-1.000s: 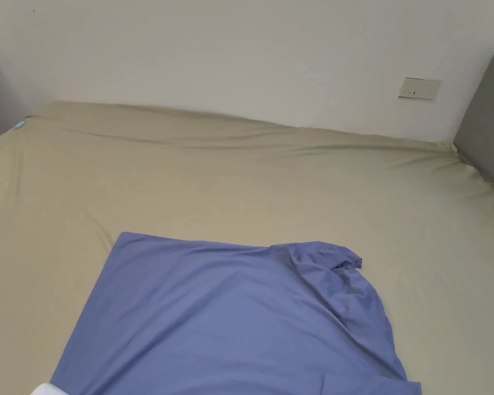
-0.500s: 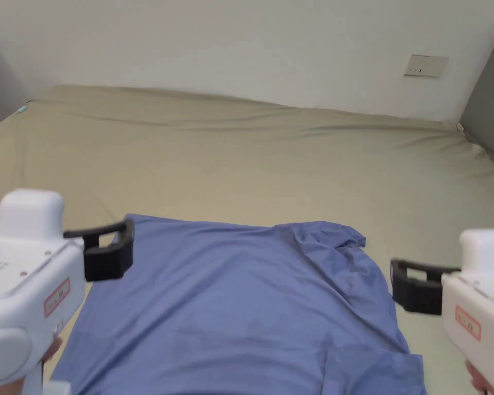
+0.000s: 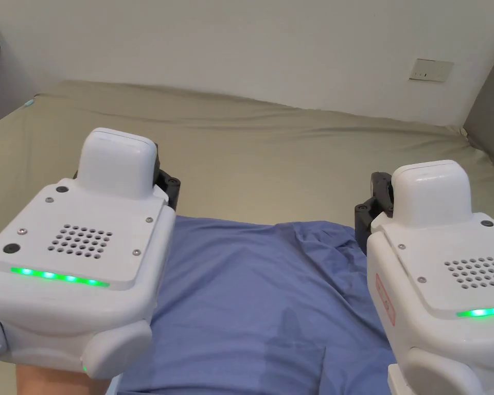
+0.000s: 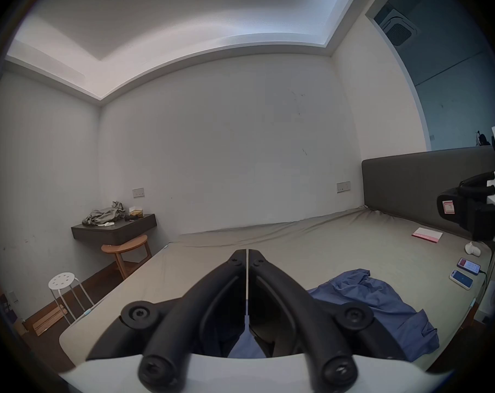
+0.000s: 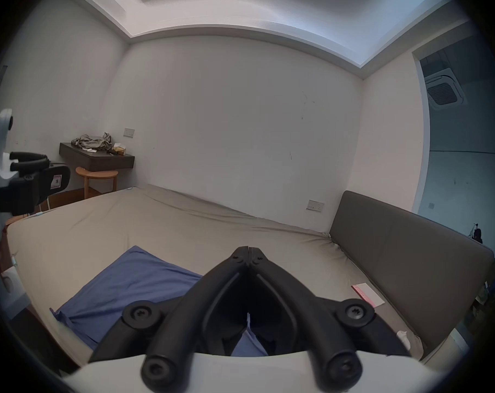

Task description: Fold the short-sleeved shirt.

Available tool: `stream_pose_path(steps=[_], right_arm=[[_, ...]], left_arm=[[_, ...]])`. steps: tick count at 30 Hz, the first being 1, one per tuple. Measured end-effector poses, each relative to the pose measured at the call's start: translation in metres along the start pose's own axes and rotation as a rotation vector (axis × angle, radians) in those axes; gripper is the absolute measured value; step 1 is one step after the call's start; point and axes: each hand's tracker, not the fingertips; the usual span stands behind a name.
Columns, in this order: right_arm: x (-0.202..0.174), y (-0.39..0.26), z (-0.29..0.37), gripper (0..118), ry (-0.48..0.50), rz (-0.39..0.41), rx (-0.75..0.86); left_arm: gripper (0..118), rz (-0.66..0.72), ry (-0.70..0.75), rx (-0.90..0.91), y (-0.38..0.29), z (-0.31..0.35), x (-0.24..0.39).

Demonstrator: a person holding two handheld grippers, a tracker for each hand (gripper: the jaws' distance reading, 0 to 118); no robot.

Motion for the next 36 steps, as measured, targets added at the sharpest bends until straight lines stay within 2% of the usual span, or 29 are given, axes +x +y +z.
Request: stream_pose_path(steps=[7, 10, 13, 14, 15, 18, 19, 20, 21, 27, 30, 31, 32, 33, 34, 36], right_arm=[[0.002, -0.006, -0.005, 0, 0.013, 0.0, -0.021], [0.002, -0.008, -0.009, 0, 0.024, -0.004, -0.034], [0.004, -0.013, -0.015, 0, 0.032, 0.004, -0.051], [0.005, -0.016, -0.017, 0, 0.032, 0.007, -0.057], [0.007, -0.019, -0.019, 0, 0.035, 0.007, -0.069], [0.013, -0.028, -0.023, 0, 0.036, 0.002, -0.095], [0.015, -0.03, -0.024, 0, 0.031, 0.004, -0.106], [0.018, -0.033, -0.025, 0, 0.027, 0.002, -0.116], [0.021, -0.036, -0.027, 0, 0.025, -0.005, -0.125], [0.037, -0.057, -0.037, 0, 0.008, 0.001, -0.187], [0.043, -0.063, -0.041, 0, 0.004, 0.0, -0.213], [0.044, -0.064, -0.041, 0, 0.003, -0.004, -0.22], [0.045, -0.064, -0.041, 0, 0.0, -0.008, -0.225], [0.046, -0.065, -0.041, 0, -0.006, -0.01, -0.228], [0.047, -0.065, -0.041, 0, -0.01, -0.011, -0.23], [0.048, -0.064, -0.04, 0, -0.014, -0.013, -0.236]], left_arm=[[0, 0.016, -0.045, -0.036, -0.001, -0.003, -0.007], [0, 0.036, -0.101, -0.114, -0.009, -0.011, -0.012], [2, 0.027, -0.075, -0.17, -0.031, -0.021, -0.021], [8, 0.02, -0.055, -0.202, -0.041, -0.023, -0.026], [20, 0.024, -0.059, -0.238, -0.053, -0.025, -0.033], [43, 0.11, -0.107, -0.405, -0.098, -0.032, -0.064], [83, 0.098, -0.101, -0.469, -0.115, -0.035, -0.073], [109, 0.084, -0.069, -0.535, -0.136, -0.038, -0.082], [118, 0.065, -0.013, -0.591, -0.157, -0.038, -0.092], [117, 0.059, 0.091, -0.878, -0.247, -0.028, -0.126], [116, 0.047, 0.079, -0.969, -0.268, -0.023, -0.123], [112, 0.043, 0.081, -0.99, -0.27, -0.023, -0.121], [104, 0.039, 0.086, -1.005, -0.273, -0.024, -0.119], [88, 0.043, 0.09, -1.008, -0.276, -0.025, -0.118], [56, 0.049, 0.094, -1.009, -0.276, -0.023, -0.116], [20, 0.093, 0.063, -1.031, -0.283, -0.026, -0.113]])
